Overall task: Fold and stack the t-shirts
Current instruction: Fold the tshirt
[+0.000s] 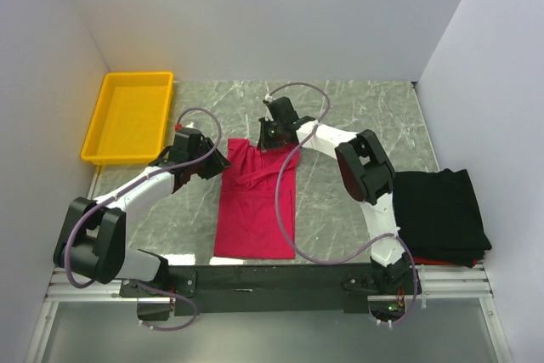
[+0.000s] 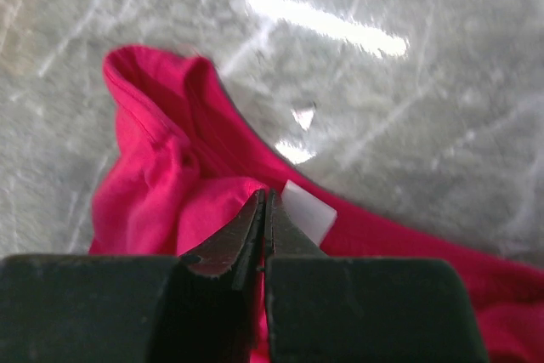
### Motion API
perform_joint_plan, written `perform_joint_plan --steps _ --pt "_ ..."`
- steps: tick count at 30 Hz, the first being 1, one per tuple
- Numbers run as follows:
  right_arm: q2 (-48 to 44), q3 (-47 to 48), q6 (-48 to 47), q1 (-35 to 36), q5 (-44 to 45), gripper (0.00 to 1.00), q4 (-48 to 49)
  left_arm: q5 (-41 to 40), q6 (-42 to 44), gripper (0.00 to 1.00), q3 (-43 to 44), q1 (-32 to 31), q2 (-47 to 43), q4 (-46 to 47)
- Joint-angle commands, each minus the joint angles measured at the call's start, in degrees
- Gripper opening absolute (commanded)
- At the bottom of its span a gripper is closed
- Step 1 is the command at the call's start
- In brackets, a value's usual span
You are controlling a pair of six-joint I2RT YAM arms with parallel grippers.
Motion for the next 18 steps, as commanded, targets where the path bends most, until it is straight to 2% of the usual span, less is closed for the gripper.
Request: perform_joint_plan --steps 1,18 --pt "-5.75 -2.02 0.07 0.32 1.96 0.01 1.99 -0.78 -0.47 0.37 -0.92 0.17 0.34 0.94" --pt "-18.49 -13.44 0.68 0.41 7.23 0.00 3.31 -1.48 -1.18 0.36 -1.63 0.26 3.85 2.61"
